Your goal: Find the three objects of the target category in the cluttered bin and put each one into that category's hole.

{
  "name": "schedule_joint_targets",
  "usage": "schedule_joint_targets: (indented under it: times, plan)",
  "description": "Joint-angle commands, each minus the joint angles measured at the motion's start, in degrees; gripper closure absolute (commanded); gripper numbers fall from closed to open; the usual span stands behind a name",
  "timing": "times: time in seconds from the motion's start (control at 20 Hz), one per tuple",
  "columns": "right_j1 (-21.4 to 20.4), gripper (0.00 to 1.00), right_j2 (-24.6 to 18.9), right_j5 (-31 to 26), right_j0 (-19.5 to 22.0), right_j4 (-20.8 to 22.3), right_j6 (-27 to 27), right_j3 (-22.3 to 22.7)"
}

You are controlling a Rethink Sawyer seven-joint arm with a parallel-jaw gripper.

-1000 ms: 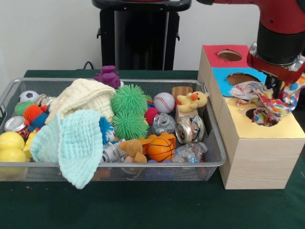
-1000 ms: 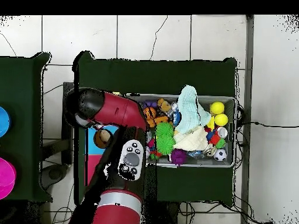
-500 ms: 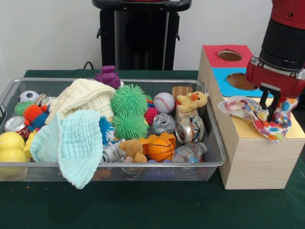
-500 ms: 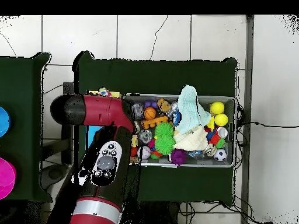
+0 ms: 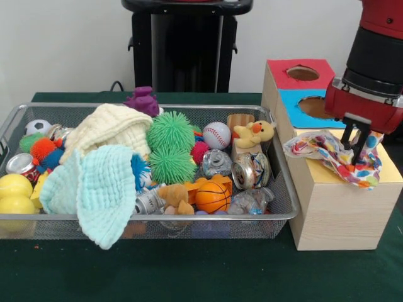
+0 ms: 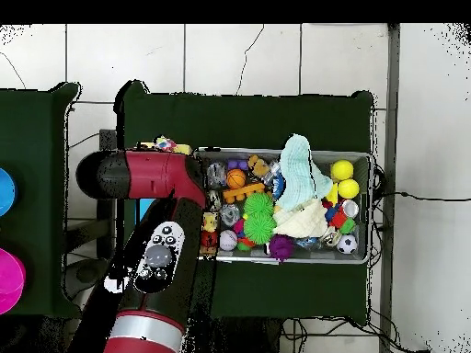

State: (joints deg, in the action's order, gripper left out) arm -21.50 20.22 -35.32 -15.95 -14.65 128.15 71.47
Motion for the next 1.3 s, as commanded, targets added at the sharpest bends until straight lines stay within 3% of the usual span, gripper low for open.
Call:
schedule_joint_targets:
  times: [0.05, 0.25, 0.45, 0.6, 1.3]
  plan:
    - [7.1, 1.0, -7.5, -2.7, 8.0, -1.4, 4.4, -1.7]
    - [6.6, 1.0, -14.7, -8.6, 12.6, -5.9, 2.5, 2.5]
    - [8.5, 1.0, -12.9, -12.8, 13.8, -2.8, 0.2, -1.3]
    - [9.9, 1.0, -10.1, -16.2, 13.6, -0.7, 2.3, -4.5]
    - [9.1, 1.0, -8.2, -13.1, 12.1, -0.7, 7.2, -2.3]
